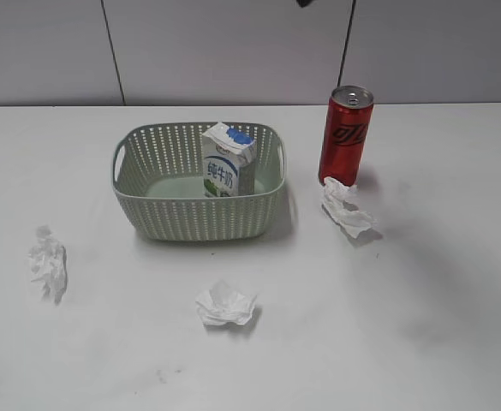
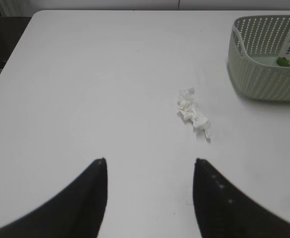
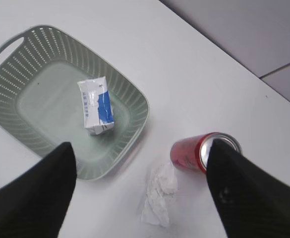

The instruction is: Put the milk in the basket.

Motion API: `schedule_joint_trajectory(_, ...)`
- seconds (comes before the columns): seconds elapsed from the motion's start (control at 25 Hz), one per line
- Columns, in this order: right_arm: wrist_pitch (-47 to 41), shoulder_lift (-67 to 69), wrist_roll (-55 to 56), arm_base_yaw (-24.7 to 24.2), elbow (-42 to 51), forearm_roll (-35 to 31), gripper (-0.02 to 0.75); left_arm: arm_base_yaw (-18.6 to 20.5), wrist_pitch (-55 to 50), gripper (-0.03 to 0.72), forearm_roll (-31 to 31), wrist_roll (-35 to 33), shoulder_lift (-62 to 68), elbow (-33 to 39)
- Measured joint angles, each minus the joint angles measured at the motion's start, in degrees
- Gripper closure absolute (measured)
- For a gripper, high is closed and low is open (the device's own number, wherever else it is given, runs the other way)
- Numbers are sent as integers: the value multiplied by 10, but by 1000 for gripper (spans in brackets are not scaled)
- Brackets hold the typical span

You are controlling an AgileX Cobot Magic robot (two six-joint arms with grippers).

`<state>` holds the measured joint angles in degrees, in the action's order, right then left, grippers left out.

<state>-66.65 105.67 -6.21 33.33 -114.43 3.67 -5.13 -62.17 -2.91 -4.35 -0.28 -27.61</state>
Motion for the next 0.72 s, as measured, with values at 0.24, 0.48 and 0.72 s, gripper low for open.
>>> schedule_joint_trajectory(0.24,-3,-93,27,-63,154,0,103,0,0,262,0,0,0,0)
schedule_joint_trajectory(0.48,18,-198,62,-123,309,0,108,0,0,262,0,0,0,0)
schedule_joint_trajectory(0.72,36,-316,93,-136,465,-1,118,0,0,262,0,0,0,0)
